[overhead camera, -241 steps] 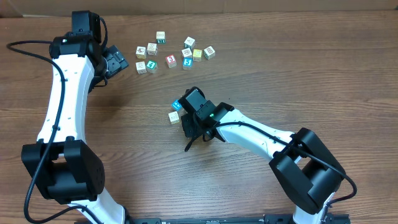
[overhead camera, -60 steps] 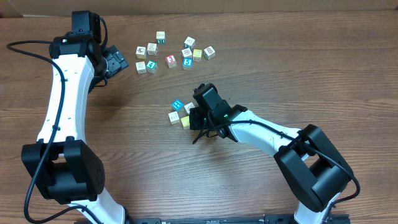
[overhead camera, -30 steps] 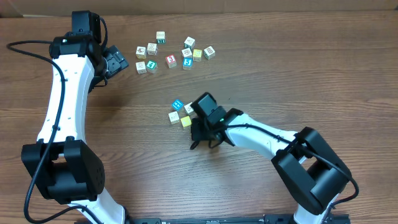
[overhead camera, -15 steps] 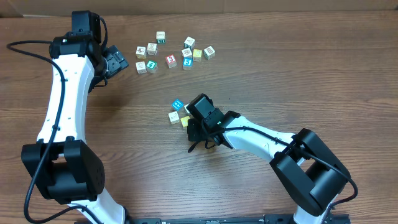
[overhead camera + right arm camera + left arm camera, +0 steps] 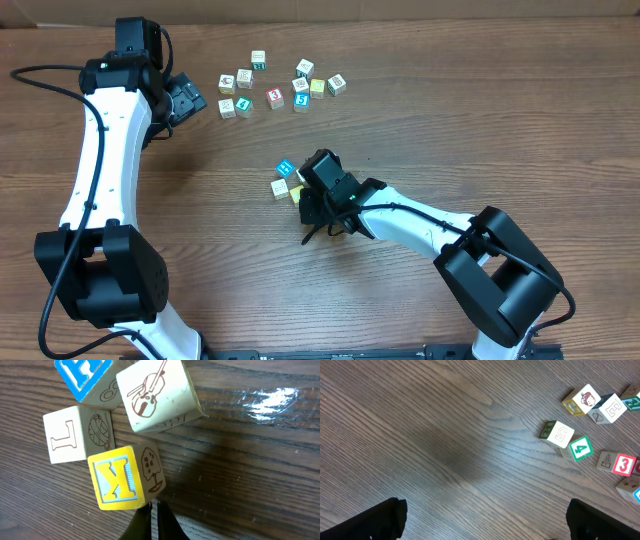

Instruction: Form a circle

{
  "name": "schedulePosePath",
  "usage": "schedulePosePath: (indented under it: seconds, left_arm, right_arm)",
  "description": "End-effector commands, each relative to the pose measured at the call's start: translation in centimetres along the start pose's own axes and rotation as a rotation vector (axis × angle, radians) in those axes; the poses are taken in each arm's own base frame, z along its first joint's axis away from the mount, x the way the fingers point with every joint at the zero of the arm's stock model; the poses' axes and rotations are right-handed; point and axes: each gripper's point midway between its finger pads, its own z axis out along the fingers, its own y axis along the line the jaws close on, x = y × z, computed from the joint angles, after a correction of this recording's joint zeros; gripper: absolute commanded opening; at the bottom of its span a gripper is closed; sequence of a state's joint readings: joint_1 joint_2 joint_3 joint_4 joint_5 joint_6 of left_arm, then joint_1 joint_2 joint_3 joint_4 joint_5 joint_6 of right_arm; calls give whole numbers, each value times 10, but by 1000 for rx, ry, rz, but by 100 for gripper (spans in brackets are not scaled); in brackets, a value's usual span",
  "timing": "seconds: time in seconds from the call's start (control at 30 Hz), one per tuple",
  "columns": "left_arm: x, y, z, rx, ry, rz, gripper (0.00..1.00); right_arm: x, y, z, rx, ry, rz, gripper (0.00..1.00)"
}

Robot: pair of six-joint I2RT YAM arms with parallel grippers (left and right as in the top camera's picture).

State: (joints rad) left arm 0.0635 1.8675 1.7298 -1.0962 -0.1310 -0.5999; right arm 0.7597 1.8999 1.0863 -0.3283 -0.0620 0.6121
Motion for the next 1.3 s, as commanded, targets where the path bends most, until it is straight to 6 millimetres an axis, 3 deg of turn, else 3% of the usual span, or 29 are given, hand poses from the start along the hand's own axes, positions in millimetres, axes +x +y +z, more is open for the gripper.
schedulePosePath:
  seconds: [0.0, 0.27, 0.97, 1.17, 1.27]
  left_arm:
    - [-6, -2, -11, 19, -27, -4, 100]
    - [-6, -2, -11, 19, -27, -4, 100]
    - [-6, -2, -11, 19, -27, -4, 99]
    - [-6, -2, -11, 19, -27, -4, 100]
    - [-6, -2, -11, 19, -27, -4, 100]
  right_arm:
    - [-4, 0, -8, 0, -27, -10, 4]
    - [9, 6, -8, -40, 40, -11, 4]
    - [-9, 12, -9, -54, -41, -51, 4]
    - [-5, 11, -9, -51, -21, -49, 4]
    - [-11, 16, -22, -52, -13, -44, 4]
